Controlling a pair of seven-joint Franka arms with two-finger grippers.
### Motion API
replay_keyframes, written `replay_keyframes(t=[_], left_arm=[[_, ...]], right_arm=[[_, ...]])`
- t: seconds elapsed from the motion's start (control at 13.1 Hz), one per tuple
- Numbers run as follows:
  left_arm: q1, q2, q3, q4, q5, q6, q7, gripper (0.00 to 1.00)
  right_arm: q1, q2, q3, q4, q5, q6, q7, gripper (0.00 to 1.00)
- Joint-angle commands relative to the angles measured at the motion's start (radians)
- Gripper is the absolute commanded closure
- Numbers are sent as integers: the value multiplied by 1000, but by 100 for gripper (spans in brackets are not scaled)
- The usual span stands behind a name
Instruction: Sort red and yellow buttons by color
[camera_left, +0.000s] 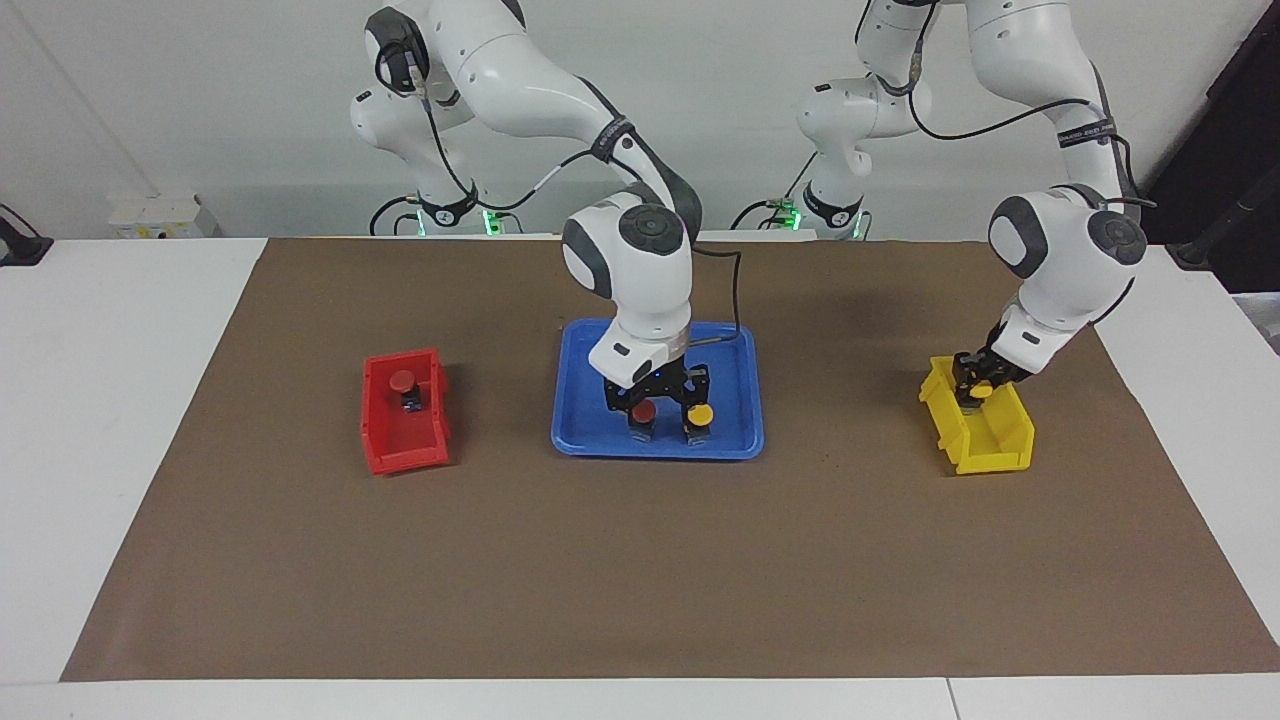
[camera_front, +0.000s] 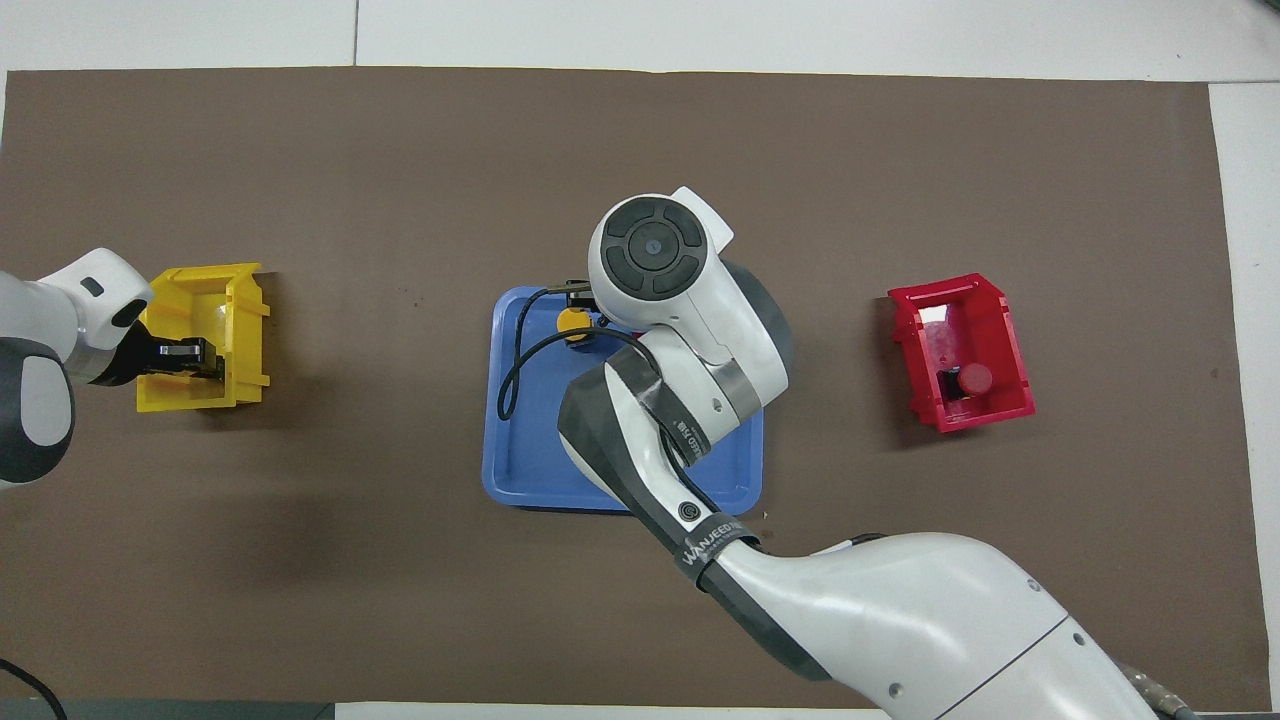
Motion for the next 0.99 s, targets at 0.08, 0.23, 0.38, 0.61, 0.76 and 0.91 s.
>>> replay_keyframes(t=[0.08,0.23,0.38,0.61,0.76,0.91], left_arm=[[9,-30,-8,-5,16,-5,-2,37],[6,-22,-8,94,16,-119,0,35],[-14,-1,-9,223,18,-257,-5,30],[-194,15,-9,282,55,-304,-239,6],[-305,18,-16,291,96,-286,-392,2],[-387,19,-16,293,95,-260,-416,2]], right_arm=[[-11,-46,7,-100,-12,46,5,23],[-13,-49,7,-112,-10,44,3,30],[-13,-50,7,-111,-4,43,2,41],[-16,-50,7,-103,3,24,0,66],[-36,-49,6,-27,2,-61,-15,72],[-104,-105,7,19,5,-181,-119,72]])
